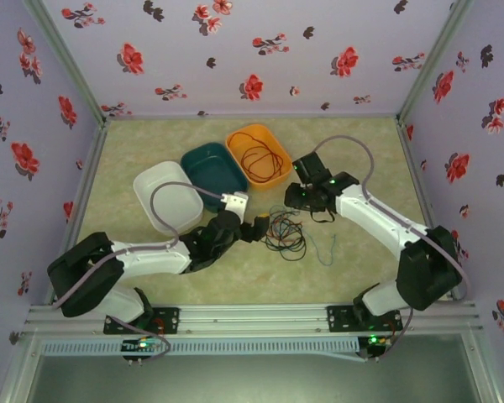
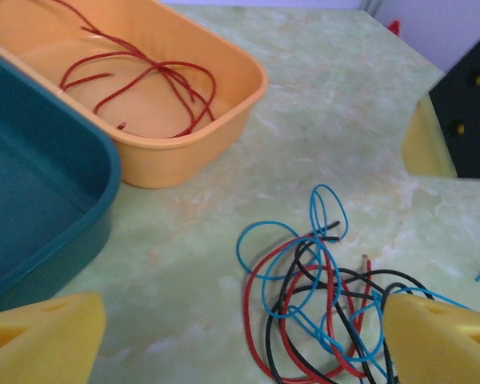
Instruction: Untangle the cables
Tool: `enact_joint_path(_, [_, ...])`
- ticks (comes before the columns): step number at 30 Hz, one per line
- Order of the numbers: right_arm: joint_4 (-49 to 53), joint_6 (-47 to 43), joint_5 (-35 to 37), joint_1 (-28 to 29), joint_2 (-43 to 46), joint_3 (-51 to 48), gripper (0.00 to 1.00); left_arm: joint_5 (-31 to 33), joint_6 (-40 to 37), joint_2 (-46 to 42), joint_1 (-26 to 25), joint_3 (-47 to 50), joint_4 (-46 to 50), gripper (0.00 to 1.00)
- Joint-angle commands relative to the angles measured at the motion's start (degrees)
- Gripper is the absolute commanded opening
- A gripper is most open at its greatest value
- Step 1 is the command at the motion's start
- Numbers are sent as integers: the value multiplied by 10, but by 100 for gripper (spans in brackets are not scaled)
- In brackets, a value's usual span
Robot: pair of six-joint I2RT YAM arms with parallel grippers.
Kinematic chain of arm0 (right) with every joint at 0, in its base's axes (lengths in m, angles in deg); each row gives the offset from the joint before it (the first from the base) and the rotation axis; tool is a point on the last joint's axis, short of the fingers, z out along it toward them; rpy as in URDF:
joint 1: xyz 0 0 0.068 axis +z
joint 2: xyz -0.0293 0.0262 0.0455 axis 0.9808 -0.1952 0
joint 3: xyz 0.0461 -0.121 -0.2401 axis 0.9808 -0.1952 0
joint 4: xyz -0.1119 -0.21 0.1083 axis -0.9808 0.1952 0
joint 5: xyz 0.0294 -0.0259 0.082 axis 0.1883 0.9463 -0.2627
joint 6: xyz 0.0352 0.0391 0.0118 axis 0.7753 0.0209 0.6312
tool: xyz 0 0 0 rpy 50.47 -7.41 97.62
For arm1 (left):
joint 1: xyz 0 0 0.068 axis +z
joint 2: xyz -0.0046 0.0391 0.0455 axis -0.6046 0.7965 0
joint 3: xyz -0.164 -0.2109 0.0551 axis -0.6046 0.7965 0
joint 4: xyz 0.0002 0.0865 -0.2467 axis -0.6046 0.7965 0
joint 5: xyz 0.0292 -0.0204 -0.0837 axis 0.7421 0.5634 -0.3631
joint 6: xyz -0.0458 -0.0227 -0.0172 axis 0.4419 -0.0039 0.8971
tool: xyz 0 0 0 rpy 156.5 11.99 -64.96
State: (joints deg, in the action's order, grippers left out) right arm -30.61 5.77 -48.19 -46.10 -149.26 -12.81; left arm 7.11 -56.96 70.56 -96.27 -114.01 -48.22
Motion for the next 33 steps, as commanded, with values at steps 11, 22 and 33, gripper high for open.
enact_joint_path(11, [-60,83,-32,4,-78,-36,26,38,9,14,3,4,-15,100])
enact_joint_path(22, [-95,94,-65,4,-124,-29,26,39,6,19,3,1,-12,100])
enact_joint_path(33, [-131,109,-90,4,-141,-44,29,39,6,22,4,0,-9,100])
